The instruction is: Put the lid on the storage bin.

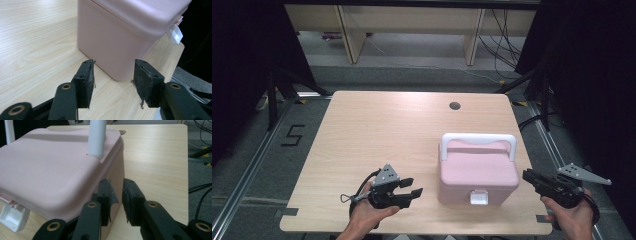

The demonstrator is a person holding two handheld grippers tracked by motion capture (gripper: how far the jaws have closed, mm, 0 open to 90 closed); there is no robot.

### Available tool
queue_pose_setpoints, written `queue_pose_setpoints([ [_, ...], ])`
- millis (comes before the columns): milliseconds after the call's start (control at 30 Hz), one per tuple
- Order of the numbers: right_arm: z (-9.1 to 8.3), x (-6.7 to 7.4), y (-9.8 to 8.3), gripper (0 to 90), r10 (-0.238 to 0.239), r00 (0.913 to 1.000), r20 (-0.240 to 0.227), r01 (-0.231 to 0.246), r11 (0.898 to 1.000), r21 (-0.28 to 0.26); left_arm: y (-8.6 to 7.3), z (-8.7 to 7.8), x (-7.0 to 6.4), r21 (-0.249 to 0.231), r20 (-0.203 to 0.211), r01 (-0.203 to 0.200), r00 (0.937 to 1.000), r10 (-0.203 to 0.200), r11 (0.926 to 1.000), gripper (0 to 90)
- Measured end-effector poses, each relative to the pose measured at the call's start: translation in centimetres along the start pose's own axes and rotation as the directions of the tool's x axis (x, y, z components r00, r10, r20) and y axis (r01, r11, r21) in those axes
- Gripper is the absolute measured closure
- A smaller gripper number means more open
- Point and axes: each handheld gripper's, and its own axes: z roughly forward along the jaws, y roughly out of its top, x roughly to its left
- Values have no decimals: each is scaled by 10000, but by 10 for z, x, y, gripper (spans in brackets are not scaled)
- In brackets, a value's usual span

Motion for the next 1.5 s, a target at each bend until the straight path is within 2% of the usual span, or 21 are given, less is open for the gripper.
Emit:
queue_pose_setpoints([
  [33, 0, -1, -3, 745, 8, 9999, -162, -8, 10000, -8, -1, 0, 1, -65, 61, -32, 10000, 32, 10000, 483],
  [100, 0, -1, -4, 734, 29, 10000, 45, -29, 10000, 27, -2, -2, 1, -69, -88, -35, 10000, 34, 10000, 471],
  [167, 0, -1, -6, 697, 82, 10000, -35, -82, 10000, -16, -3, -4, 4, -79, -170, -218, 9996, 216, 9997, 438],
  [200, 0, 0, -8, 645, 483, 9987, 189, -486, 9987, 163, -5, -5, 5, -272, -188, -131, 9997, 126, 9995, 398],
  [300, -1, -2, -11, 600, 432, 9990, 63, -433, 9990, 123, -6, -7, 7, -266, -179, -166, 9997, 162, 9995, 366],
  [333, -1, -4, -14, 528, 121, 9995, 277, -125, 9998, 171, -7, -9, 8, -293, -196, -148, 9997, 142, 9995, 344],
  [367, -1, -4, -14, 528, 121, 9995, 277, -125, 9998, 171, -7, -9, 8, -293, -196, -148, 9997, 142, 9995, 334],
  [400, -1, -4, -18, 462, 288, 9989, 365, -301, 9989, 366, -8, -10, 9, -388, -178, -172, 9997, 165, 9991, 322],
  [467, -2, -5, -19, 432, 171, 9990, 409, -185, 9992, 346, -9, -12, 9, -289, -347, -240, 9991, 230, 9993, 311],
  [500, -1, -4, -22, 410, 395, 9983, 437, -415, 9980, 473, -10, -12, 10, -391, -324, -224, 9993, 211, 9990, 304],
  [600, -2, -3, -31, 343, 194, 9986, 484, -227, 9974, 685, -12, -15, 10, -318, -408, -272, 9988, 259, 9991, 276],
  [633, -2, 0, -34, 325, 373, 9978, 555, -414, 9965, 732, -14, -17, 11, -355, -397, -326, 9987, 311, 9988, 270],
  [700, -2, 0, -36, 309, 263, 9983, 529, -300, 9970, 709, -15, -19, 10, -359, -491, -323, 9983, 306, 9988, 263],
  [733, -2, 4, -39, 302, 476, 9971, 590, -525, 9950, 850, -16, -19, 10, -395, -446, -357, 9984, 339, 9986, 256],
  [767, -1, 3, -41, 299, 209, 9985, 497, -246, 9968, 762, -17, -20, 10, -414, -434, -383, 9984, 365, 9984, 252],
  [933, 1, 15, -51, 263, 188, 9994, 293, -212, 9961, 856, -22, -26, 9, -275, -643, -546, 9965, 528, 9981, 227],
  [1000, 1, 16, -54, 256, -183, 9996, 235, 166, 9972, 726, -24, -27, 9, -335, -704, -556, 9961, 531, 9979, 204],
  [1133, 2, 23, -61, 209, -27, 9998, -197, 43, 9968, 802, -29, -31, 10, -265, -709, -608, 9958, 588, 9978, 158],
  [1367, 2, 27, -68, 183, -341, 9992, -207, 360, 9944, 994, -39, -38, 12, -223, -902, -746, 9933, 723, 9970, 154],
  [1400, 3, 29, -71, 179, -85, 9994, -333, 118, 9948, 1010, -40, -38, 12, -201, -923, -736, 9932, 715, 9971, 154],
  [1500, 3, 28, -74, 176, -646, 9974, -327, 679, 9912, 1135, -44, -40, 12, -140, -997, -829, 9917, 812, 9965, 154],
])
